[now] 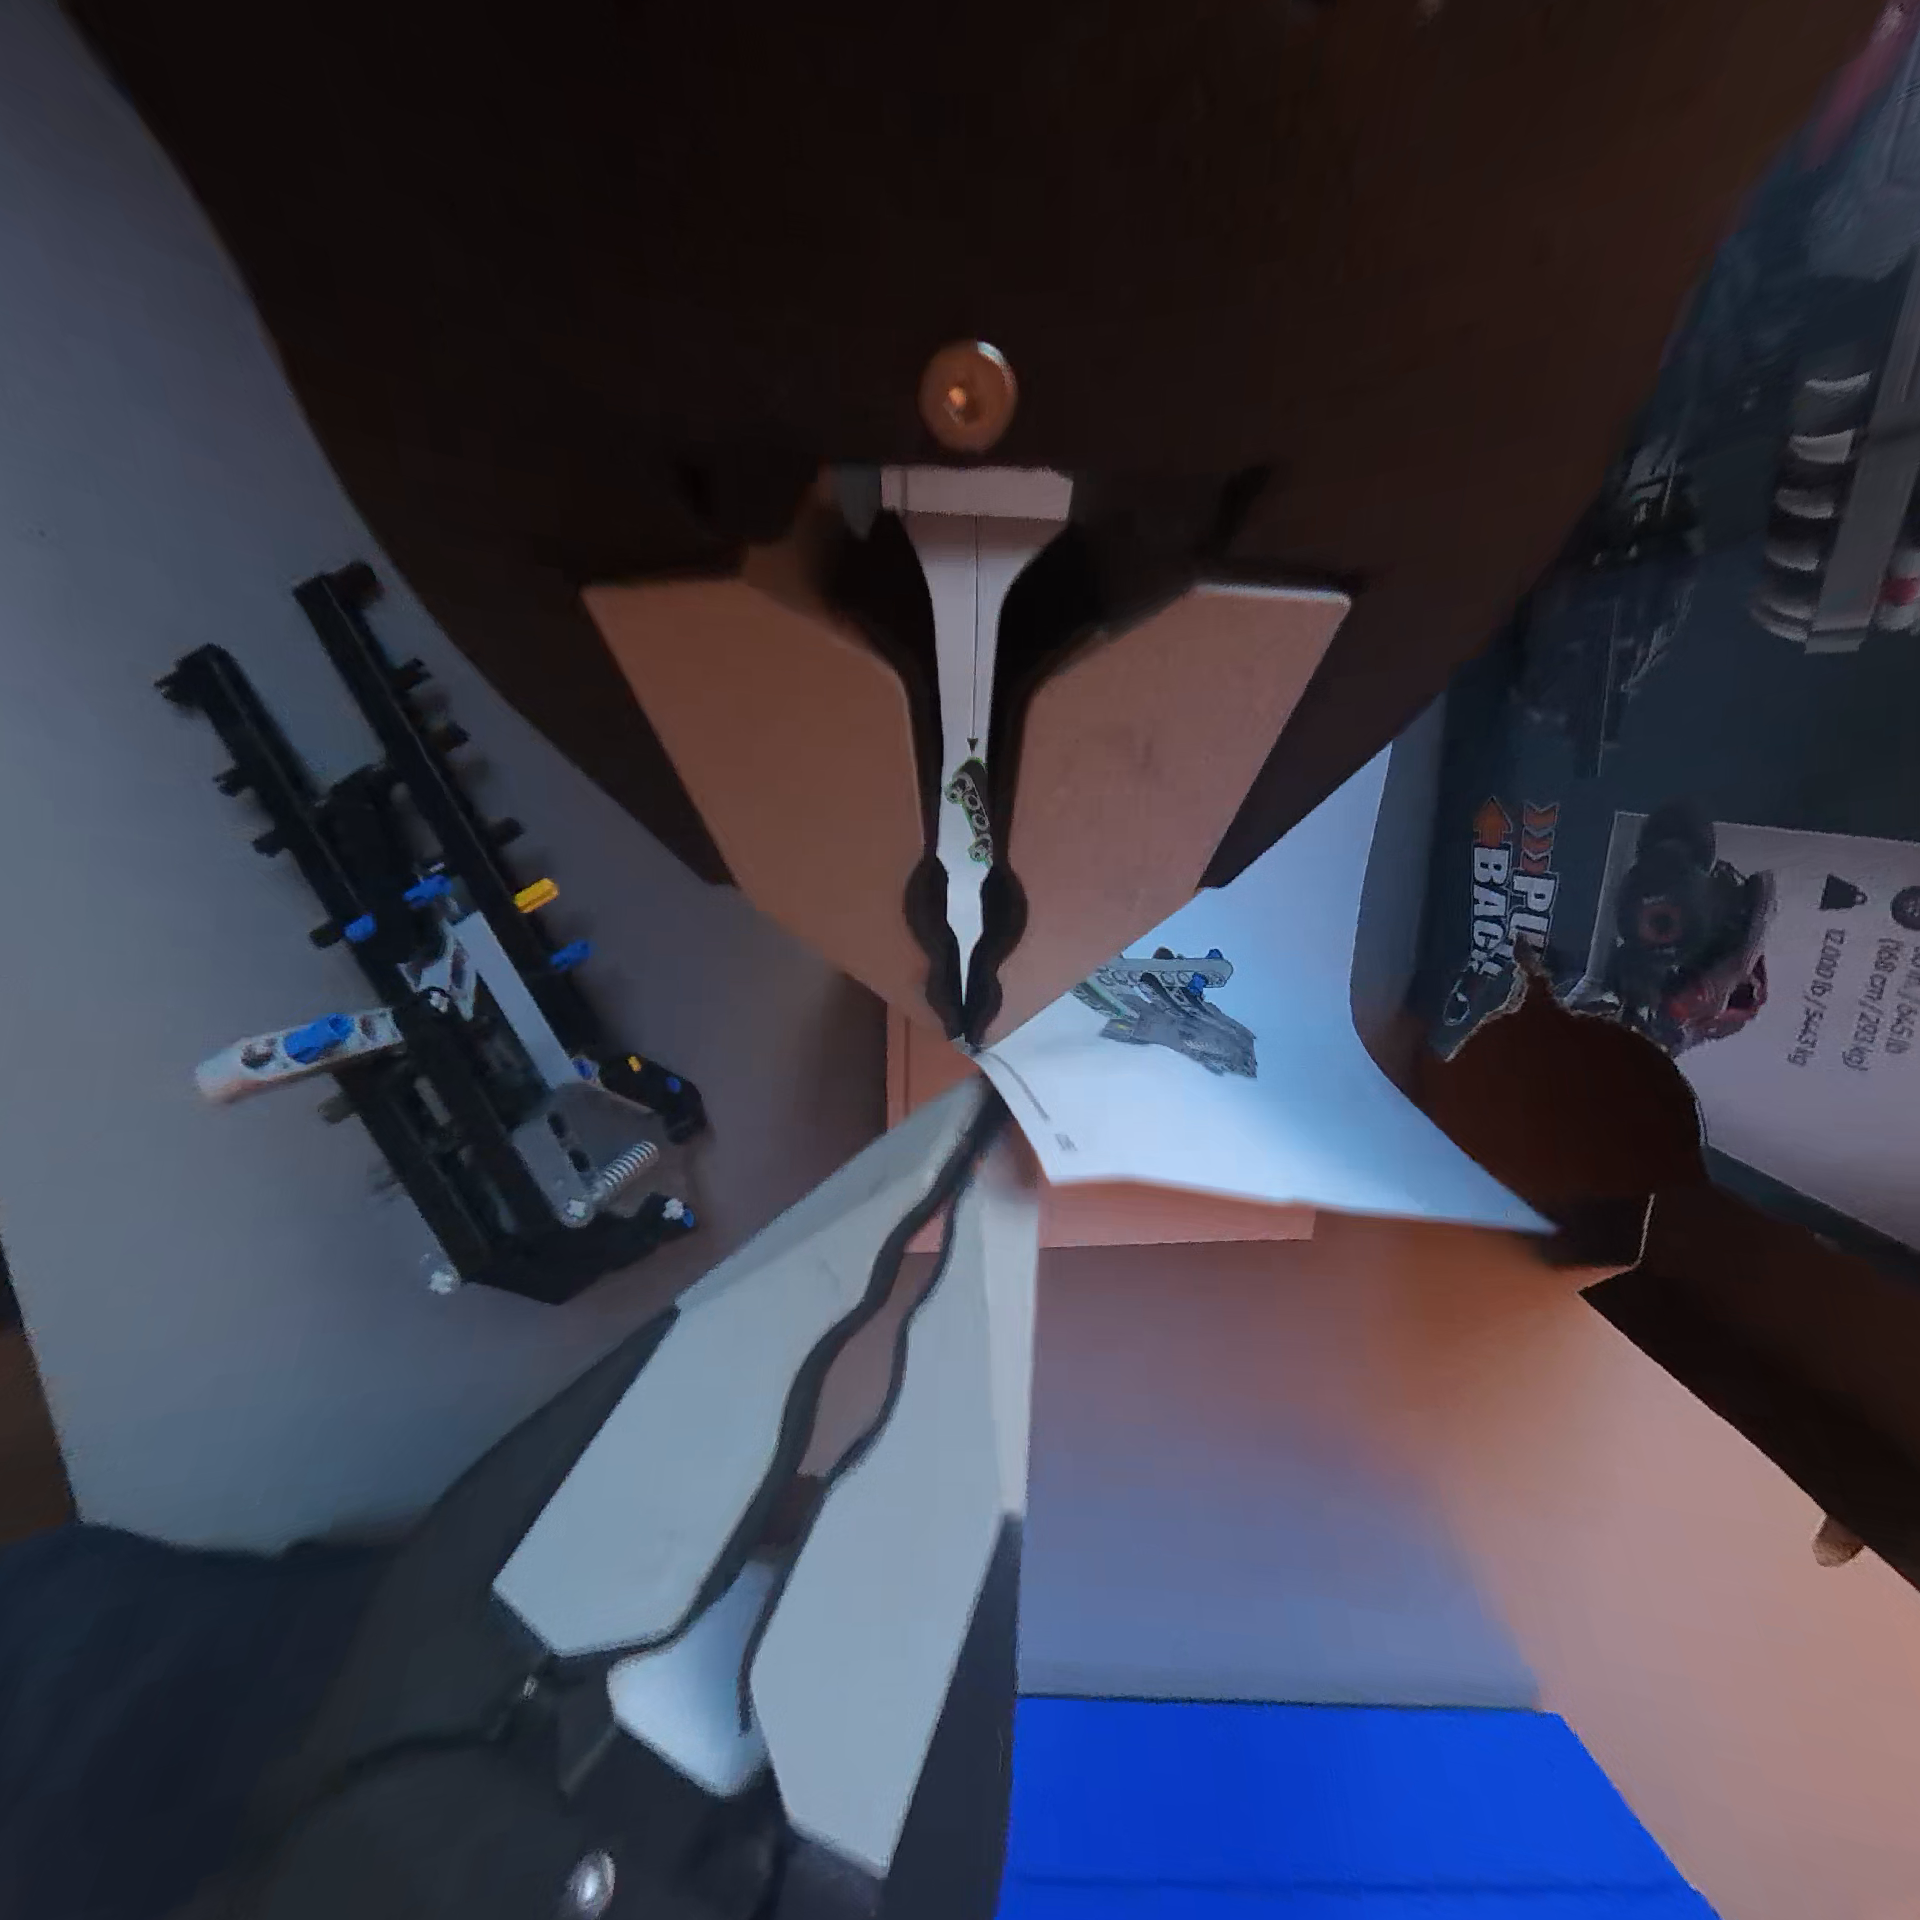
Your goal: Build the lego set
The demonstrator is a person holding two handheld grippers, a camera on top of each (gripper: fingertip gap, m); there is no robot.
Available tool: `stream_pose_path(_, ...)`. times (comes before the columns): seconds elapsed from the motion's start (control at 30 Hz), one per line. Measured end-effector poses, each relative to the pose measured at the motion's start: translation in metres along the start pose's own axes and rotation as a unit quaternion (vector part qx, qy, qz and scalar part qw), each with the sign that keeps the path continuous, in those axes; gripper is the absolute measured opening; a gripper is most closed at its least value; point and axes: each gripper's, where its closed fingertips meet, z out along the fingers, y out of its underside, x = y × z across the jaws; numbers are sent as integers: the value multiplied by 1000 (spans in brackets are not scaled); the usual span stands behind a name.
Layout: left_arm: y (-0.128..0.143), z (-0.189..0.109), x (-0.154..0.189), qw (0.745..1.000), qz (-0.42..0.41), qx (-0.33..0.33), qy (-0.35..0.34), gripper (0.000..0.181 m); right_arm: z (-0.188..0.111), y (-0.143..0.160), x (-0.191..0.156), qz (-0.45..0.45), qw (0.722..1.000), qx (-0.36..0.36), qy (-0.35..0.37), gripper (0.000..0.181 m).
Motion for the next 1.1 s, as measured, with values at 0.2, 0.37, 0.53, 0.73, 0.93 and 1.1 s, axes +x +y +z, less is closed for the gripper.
stream_pose_path(0.2, 8, -10, -23, 996, -94, 11, 4, 4, 12, 35, -9, 174, 976, -73, -113, 33)
stream_pose_path(0.37, 17, -15, -26, 995, -100, -23, -1, 46, -10, 18, -8, 367, 895, 3, -253, 48)
stream_pose_path(0.53, 24, 15, -3, 997, -46, -57, 12, 48, -14, 15, 4, 454, 844, 43, -282, 36)
stream_pose_path(0.73, 35, 25, -10, 996, -10, -87, -23, 34, -11, 20, 7, 482, 829, 37, -282, 36)
stream_pose_path(0.93, 40, 21, -11, 996, -53, -75, 21, 43, -7, 44, 4, 471, 843, -27, -258, 59)
stream_pose_path(1.1, 55, 25, -4, 992, -54, -96, 59, 42, -13, 46, 6, 460, 851, -35, -252, 68)
